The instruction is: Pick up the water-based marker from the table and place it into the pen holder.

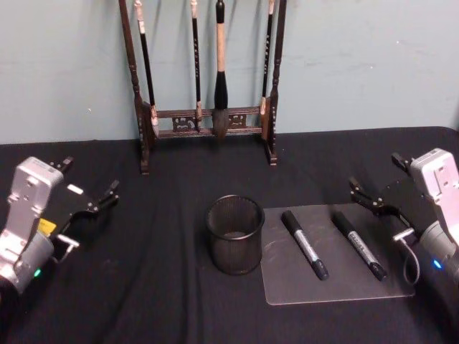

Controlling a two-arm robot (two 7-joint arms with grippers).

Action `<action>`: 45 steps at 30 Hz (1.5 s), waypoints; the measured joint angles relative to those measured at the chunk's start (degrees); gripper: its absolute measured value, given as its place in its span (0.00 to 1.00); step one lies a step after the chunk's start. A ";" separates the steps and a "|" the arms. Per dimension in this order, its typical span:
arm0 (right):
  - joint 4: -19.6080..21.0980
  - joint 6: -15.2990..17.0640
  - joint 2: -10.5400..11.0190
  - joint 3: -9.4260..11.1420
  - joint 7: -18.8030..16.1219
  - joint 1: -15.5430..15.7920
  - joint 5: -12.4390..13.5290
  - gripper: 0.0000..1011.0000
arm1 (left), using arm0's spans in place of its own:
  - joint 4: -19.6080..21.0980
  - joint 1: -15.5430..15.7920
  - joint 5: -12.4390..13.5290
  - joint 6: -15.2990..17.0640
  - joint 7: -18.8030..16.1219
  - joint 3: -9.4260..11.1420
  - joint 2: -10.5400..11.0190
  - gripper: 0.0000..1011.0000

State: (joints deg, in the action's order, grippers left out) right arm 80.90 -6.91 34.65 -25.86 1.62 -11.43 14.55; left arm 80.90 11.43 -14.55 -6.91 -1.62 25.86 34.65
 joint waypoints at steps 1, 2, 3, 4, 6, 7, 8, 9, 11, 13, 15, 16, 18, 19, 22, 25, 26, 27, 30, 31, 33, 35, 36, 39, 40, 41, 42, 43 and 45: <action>0.00 0.00 0.00 0.00 0.00 0.00 0.00 0.99 | 0.00 0.00 0.00 0.00 0.00 0.00 0.00 1.00; 0.00 0.00 0.00 0.00 0.00 0.00 0.00 0.99 | 0.00 0.00 0.00 0.00 0.00 0.00 0.00 1.00; 0.00 0.00 0.00 0.00 0.00 0.00 0.00 0.99 | 0.00 0.00 0.00 0.00 0.00 0.00 0.00 1.00; 0.00 0.00 0.00 0.00 0.00 0.00 0.00 0.99 | 0.00 0.00 0.00 0.00 0.00 0.00 0.00 1.00; 0.00 0.00 0.00 0.00 0.00 0.00 0.00 0.99 | 0.00 0.00 0.00 0.00 0.00 0.00 0.00 1.00; 0.00 0.00 0.00 0.00 0.00 0.00 0.00 0.99 | 0.00 0.00 0.00 0.00 0.00 0.00 0.00 1.00; 0.00 0.00 0.00 0.00 0.00 0.00 0.00 0.99 | 0.00 0.00 0.00 0.00 0.00 0.00 0.00 1.00; 0.00 0.00 0.00 0.00 0.00 0.00 0.00 0.99 | 0.00 0.00 0.00 0.00 0.00 0.00 0.00 1.00; 0.00 0.00 0.00 0.00 0.00 0.00 0.00 0.99 | 0.00 0.00 0.00 0.00 0.00 0.00 0.00 1.00; 0.00 0.00 0.00 0.00 0.00 0.00 0.00 0.99 | 0.00 0.00 0.00 0.00 0.00 0.00 0.00 1.00; 0.00 0.00 0.00 0.00 0.00 0.00 0.00 0.99 | 0.00 0.00 0.00 0.00 0.00 0.00 0.00 1.00; 0.00 0.00 0.00 0.00 0.00 0.00 0.00 0.99 | 0.00 0.00 0.00 0.00 0.00 0.00 0.00 1.00; 0.00 0.00 0.00 0.00 0.00 0.00 0.00 0.99 | 0.00 0.00 0.00 0.00 0.00 0.00 0.00 1.00; 0.00 0.00 0.00 0.00 0.00 0.00 0.00 0.99 | 0.00 0.00 0.00 0.00 0.00 0.00 0.00 1.00; 0.00 0.00 0.00 0.00 0.00 0.00 0.00 0.99 | 0.00 0.00 0.00 0.00 0.00 0.00 0.00 1.00; 0.00 0.00 0.00 0.00 0.00 0.00 0.00 0.99 | 0.00 0.00 0.00 0.00 0.00 0.00 0.00 1.00; 0.00 0.00 0.00 0.00 0.00 0.00 0.00 0.99 | 0.00 0.00 0.00 0.00 0.00 0.00 0.00 1.00; 0.00 0.00 0.00 0.00 0.00 0.00 0.00 0.99 | 0.00 0.00 0.00 0.00 0.00 0.00 0.00 1.00; 0.00 0.00 0.00 0.00 0.00 0.00 0.00 0.99 | 0.00 0.00 0.00 0.00 0.00 0.00 0.00 1.00; 0.00 0.00 0.00 0.00 0.00 0.00 0.00 0.99 | 0.00 0.00 0.00 0.00 0.00 0.00 0.00 1.00; 0.00 0.00 0.00 0.00 0.00 0.00 0.00 0.99 | 0.00 0.00 0.00 0.00 0.00 0.00 0.00 1.00; 0.00 0.00 0.00 0.00 0.00 0.00 0.00 0.99 | 0.00 0.00 0.00 0.00 0.00 0.00 0.00 1.00; 0.00 0.00 0.00 0.00 0.00 0.00 0.00 0.99 | 0.00 0.00 0.00 0.00 0.00 0.00 0.00 1.00; 0.00 0.00 0.00 0.00 0.00 0.00 0.00 0.99 | 0.00 0.00 0.00 0.00 0.00 0.00 0.00 1.00; 0.00 0.00 0.00 0.00 0.00 0.00 0.00 0.99 | 0.00 0.00 0.00 0.00 0.00 0.00 0.00 1.00; 0.00 0.00 0.00 0.00 0.00 0.00 0.00 0.99 | 0.00 0.00 0.00 0.00 0.00 0.00 0.00 1.00; 0.00 0.00 0.00 0.00 0.00 0.00 0.00 0.99 | 0.00 0.00 0.00 0.00 0.00 0.00 0.00 1.00; 0.00 0.00 0.00 0.00 0.00 0.00 0.00 0.99 | 0.00 0.00 0.00 0.00 0.00 0.00 0.00 1.00; 0.00 0.00 0.00 0.00 0.00 0.00 0.00 0.99 | 0.00 0.00 0.00 0.00 0.00 0.00 0.00 1.00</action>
State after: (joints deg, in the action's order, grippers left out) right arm 80.90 -6.91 34.65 -25.86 1.62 -11.43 14.55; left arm 80.90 11.43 -14.55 -6.91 -1.62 25.86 34.65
